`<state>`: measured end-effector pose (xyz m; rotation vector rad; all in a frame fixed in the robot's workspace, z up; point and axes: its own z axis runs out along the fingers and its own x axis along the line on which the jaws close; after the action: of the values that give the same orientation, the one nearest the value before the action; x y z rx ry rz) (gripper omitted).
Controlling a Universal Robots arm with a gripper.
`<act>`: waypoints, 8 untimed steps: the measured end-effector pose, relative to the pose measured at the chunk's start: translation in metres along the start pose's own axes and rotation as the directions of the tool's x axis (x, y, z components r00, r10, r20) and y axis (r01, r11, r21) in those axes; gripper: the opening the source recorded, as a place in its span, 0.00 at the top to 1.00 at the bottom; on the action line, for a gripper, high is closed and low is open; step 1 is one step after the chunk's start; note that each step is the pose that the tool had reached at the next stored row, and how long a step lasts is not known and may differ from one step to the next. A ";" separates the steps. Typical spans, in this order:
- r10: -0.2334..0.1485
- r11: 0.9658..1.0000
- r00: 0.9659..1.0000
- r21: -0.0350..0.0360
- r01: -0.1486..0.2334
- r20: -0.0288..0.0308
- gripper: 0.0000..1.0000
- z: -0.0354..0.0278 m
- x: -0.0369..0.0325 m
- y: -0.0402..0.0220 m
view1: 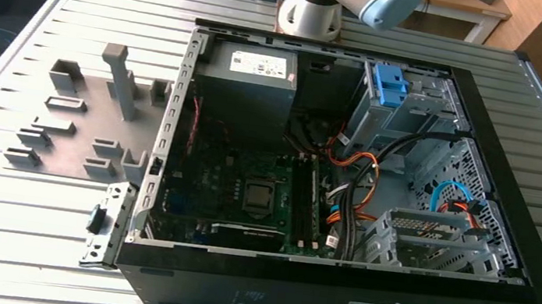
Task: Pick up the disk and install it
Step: 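Pick up the disk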
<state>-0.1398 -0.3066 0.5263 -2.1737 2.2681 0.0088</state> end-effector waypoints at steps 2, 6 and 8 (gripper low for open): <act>0.000 1.000 1.000 0.000 0.000 0.000 0.64 0.0000 -0.0002 -0.0036; 0.000 1.000 1.000 0.000 0.000 0.000 0.64 0.0000 -0.0004 -0.0097; 0.000 1.000 1.000 0.000 0.000 0.000 0.64 0.0000 -0.0005 -0.0124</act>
<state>-0.1274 -0.3066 0.5263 -2.1738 2.2681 0.0089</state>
